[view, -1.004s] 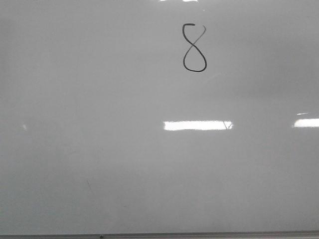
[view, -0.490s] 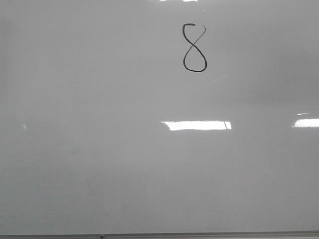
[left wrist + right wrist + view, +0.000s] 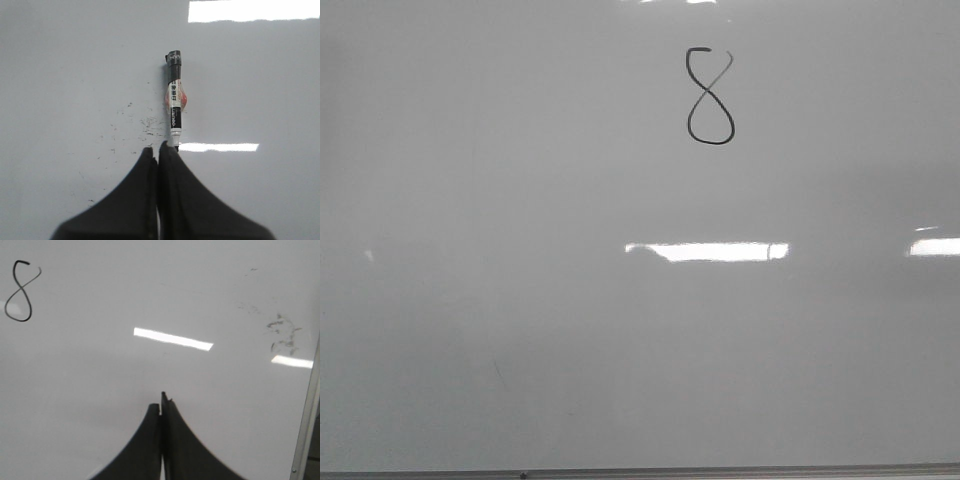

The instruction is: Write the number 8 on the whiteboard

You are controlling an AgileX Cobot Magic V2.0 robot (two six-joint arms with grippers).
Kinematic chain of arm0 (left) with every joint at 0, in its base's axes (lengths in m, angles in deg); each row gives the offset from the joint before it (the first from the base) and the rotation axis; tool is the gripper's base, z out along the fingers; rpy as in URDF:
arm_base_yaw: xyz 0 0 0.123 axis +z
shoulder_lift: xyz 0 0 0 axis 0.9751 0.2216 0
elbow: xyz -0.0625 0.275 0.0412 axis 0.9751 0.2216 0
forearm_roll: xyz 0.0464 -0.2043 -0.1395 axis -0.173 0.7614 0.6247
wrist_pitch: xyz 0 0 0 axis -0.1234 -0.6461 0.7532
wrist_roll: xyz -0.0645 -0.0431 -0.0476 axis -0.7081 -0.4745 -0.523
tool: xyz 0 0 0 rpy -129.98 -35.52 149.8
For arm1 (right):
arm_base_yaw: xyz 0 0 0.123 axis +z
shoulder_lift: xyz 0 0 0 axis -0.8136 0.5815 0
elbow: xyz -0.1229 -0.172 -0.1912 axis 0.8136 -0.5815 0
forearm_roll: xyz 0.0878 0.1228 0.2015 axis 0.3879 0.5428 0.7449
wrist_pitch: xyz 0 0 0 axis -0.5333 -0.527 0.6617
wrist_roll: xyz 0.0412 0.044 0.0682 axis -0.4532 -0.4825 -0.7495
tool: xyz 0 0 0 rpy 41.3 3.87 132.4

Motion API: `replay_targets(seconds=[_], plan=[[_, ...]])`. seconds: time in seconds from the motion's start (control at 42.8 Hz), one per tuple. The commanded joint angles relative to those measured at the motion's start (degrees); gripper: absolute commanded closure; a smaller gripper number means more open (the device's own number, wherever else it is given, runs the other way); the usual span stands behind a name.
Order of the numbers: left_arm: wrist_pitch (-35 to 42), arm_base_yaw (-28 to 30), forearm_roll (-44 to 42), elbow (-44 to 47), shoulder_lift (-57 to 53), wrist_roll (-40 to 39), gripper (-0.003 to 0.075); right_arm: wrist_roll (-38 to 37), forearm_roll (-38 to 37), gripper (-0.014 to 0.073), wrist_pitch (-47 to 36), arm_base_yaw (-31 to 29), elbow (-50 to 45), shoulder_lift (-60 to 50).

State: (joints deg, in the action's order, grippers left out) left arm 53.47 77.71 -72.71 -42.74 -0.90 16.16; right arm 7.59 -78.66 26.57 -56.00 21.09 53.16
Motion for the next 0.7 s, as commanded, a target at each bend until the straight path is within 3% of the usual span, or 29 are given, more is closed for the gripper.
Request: replay_targets(seconds=[0.0, 0.257, 0.677], plan=[[5.2, -0.2, 0.1, 0.7, -0.7, -0.2, 0.0741, 0.4, 0.0, 0.0663, -12.5, -1.2, -3.9, -2.5], [5.2, -0.2, 0.1, 0.7, -0.7, -0.2, 0.0741, 0.4, 0.1, 0.0663, -25.6, -2.9, -15.9, -4.8], [5.2, -0.2, 0.1, 0.7, -0.7, -0.2, 0.0741, 0.3, 0.1, 0.0663, -24.6, -2.9, -15.7, -4.8]])
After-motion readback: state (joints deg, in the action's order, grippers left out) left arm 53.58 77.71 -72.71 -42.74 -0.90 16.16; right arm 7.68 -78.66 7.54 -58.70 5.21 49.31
